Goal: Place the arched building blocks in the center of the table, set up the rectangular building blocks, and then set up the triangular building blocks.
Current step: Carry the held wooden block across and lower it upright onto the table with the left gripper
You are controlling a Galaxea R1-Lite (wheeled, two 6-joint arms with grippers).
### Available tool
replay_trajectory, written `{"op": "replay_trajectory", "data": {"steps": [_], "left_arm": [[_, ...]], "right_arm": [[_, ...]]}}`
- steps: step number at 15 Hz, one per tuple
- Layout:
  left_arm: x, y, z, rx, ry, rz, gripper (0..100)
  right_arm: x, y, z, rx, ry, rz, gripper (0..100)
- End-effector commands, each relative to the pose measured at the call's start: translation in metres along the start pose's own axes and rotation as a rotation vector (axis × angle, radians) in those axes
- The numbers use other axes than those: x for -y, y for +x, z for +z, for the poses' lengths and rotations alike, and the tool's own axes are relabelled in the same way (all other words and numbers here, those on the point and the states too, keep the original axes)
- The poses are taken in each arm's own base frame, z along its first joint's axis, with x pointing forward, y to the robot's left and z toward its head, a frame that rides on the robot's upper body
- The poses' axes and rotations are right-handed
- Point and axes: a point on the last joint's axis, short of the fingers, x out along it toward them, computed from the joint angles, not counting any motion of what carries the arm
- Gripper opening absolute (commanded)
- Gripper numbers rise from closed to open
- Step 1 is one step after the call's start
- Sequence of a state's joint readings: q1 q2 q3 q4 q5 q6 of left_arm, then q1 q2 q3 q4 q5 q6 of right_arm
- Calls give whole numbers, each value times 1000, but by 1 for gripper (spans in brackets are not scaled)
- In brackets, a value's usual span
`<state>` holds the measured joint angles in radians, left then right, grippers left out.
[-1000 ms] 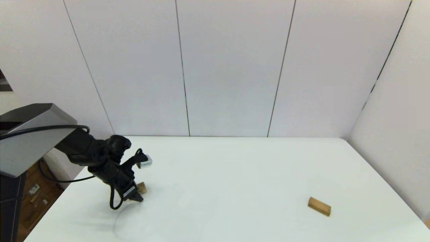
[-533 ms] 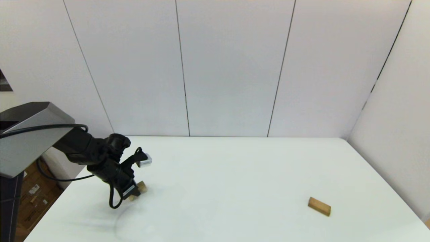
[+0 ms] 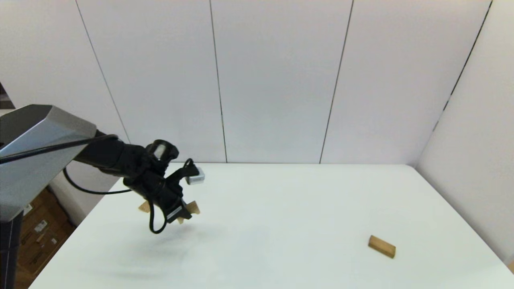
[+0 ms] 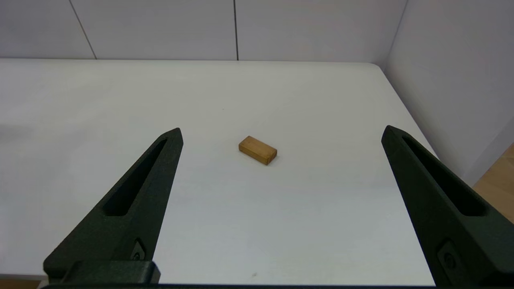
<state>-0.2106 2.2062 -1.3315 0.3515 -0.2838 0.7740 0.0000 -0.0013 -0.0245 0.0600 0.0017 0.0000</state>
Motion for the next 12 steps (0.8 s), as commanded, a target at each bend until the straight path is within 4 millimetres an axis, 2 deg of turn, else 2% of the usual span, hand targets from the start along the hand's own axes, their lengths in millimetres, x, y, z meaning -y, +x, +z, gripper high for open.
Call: {"op": "replay_trajectory", "data": {"steps": [1, 4, 5, 8, 12], "left_arm": [[46, 20, 79, 2, 193, -98, 0], [75, 60, 115, 6, 277, -141, 0], [85, 70, 120, -12, 299, -162, 0], [107, 80, 134, -53, 347, -201, 0], [113, 87, 129, -98, 358, -222, 0]], "right_arm": [[0, 0, 0, -1, 0, 0, 100], [0, 0, 0, -1, 0, 0, 100], [0, 0, 0, -1, 0, 0, 100], [0, 0, 0, 1, 0, 0, 100], [0, 0, 0, -1, 0, 0, 100]]}}
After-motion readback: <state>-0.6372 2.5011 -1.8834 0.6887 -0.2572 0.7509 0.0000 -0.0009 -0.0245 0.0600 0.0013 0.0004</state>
